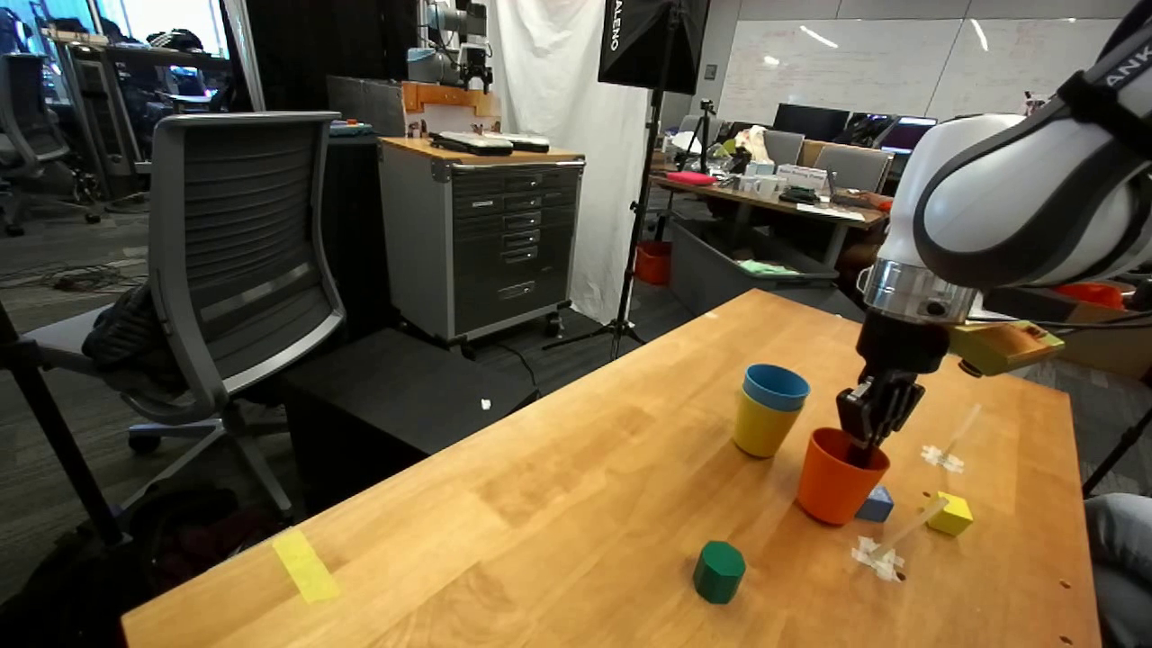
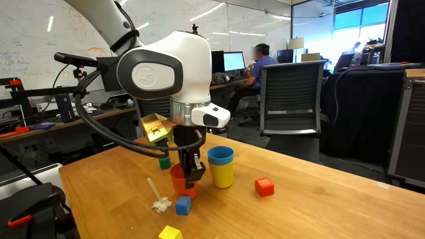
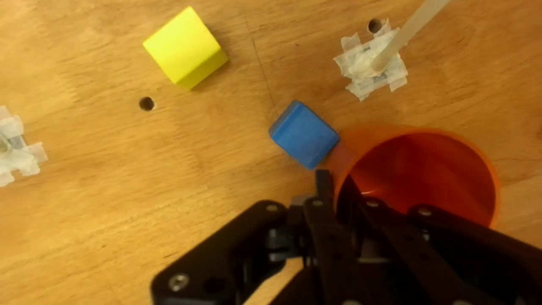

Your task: Stack up the cups

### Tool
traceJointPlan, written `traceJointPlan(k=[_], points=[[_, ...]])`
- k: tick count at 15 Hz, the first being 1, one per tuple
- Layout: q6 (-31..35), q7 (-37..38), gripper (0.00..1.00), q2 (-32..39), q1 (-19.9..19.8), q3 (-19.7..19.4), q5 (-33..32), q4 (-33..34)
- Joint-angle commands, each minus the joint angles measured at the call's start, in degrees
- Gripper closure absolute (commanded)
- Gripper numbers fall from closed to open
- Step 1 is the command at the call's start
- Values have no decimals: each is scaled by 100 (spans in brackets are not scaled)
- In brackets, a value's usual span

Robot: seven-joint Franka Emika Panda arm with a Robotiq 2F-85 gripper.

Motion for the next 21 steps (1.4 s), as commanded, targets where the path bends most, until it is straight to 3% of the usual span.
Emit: traceJointPlan(k=[1,10,16,21], points=[[169,150,97,-2,39,60,54,-9],[152,-44,99,-389,-53,144,211,-192],[-87,-483,99,-1193,-179,219,852,-417],[-623,-314,99,-1795,-61,6,807,-392]])
